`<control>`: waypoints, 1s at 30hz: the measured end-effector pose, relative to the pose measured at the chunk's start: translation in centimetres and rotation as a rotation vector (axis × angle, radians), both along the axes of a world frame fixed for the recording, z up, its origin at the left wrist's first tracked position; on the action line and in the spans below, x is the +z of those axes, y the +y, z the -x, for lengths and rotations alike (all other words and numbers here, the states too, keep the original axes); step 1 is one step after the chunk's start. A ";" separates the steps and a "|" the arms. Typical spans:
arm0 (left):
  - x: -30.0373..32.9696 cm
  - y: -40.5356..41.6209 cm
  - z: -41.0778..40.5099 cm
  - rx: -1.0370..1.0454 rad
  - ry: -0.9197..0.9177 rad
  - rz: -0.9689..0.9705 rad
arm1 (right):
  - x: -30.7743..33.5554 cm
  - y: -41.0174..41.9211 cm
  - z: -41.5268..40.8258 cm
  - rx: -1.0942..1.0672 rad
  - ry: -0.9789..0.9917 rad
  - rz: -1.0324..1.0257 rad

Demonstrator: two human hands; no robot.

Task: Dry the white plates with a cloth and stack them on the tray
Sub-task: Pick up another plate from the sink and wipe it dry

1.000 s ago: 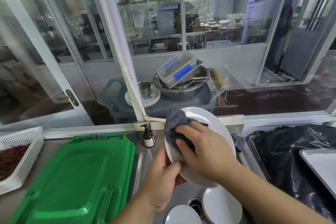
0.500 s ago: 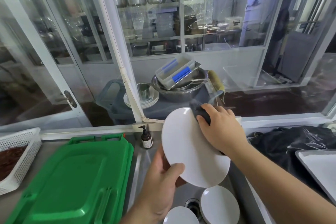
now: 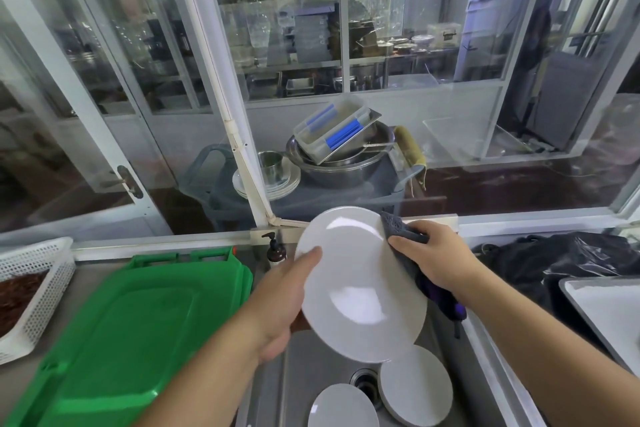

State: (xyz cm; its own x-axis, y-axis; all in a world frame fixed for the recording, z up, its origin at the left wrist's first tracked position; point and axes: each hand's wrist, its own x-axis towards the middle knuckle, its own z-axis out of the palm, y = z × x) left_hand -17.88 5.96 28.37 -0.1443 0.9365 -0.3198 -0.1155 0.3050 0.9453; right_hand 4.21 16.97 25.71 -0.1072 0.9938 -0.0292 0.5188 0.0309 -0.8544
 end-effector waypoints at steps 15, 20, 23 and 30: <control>-3.6 -1.2 -3.3 0.319 -0.086 -0.114 | -1.8 -2.3 0.6 -0.092 0.210 0.066; -1.9 -0.3 -1.1 0.140 -0.078 -0.008 | -1.7 -2.3 -0.8 -0.075 0.222 0.091; -0.5 0.7 0.9 0.048 0.052 0.011 | -1.3 -2.2 -1.1 -0.007 0.186 0.058; -1.0 0.4 -0.3 0.124 0.187 -0.161 | -1.2 -2.5 -0.7 -0.092 0.263 0.083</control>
